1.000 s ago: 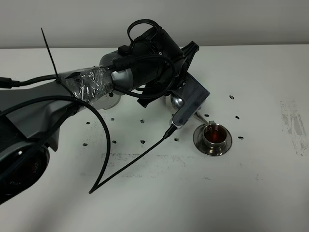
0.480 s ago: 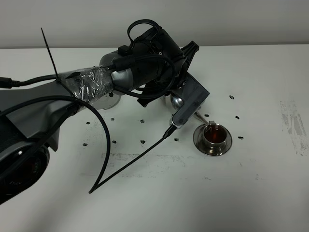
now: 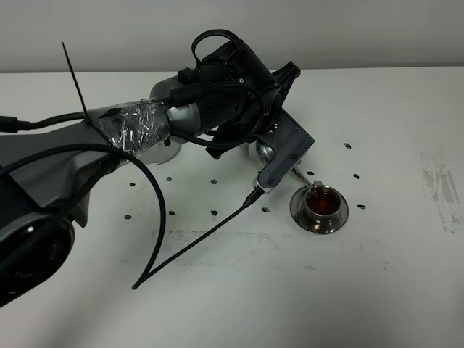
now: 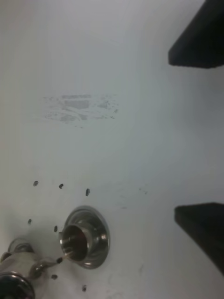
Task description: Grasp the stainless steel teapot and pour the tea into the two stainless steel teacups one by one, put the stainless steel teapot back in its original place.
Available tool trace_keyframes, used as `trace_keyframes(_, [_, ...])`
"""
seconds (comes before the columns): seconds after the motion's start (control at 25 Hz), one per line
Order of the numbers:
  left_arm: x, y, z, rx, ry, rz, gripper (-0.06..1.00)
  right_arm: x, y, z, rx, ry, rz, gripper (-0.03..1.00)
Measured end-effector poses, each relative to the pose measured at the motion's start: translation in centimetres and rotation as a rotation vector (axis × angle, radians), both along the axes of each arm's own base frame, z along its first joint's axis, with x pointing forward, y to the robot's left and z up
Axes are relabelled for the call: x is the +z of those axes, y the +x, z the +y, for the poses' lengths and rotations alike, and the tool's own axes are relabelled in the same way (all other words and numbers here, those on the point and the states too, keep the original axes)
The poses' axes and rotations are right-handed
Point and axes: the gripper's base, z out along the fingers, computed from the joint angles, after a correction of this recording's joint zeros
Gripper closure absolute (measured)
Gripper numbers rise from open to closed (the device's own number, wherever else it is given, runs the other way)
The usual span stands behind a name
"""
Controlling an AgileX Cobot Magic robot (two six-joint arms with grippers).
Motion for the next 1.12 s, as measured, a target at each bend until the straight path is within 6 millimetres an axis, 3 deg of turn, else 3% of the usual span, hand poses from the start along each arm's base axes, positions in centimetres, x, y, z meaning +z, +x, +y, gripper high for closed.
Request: trace_keyframes(1.12, [0.06, -0.15, -0.32, -0.017, 0.003, -0.013, 0.76, 0.00, 0.00, 0.00, 0.000, 0.000, 0.000, 0.38])
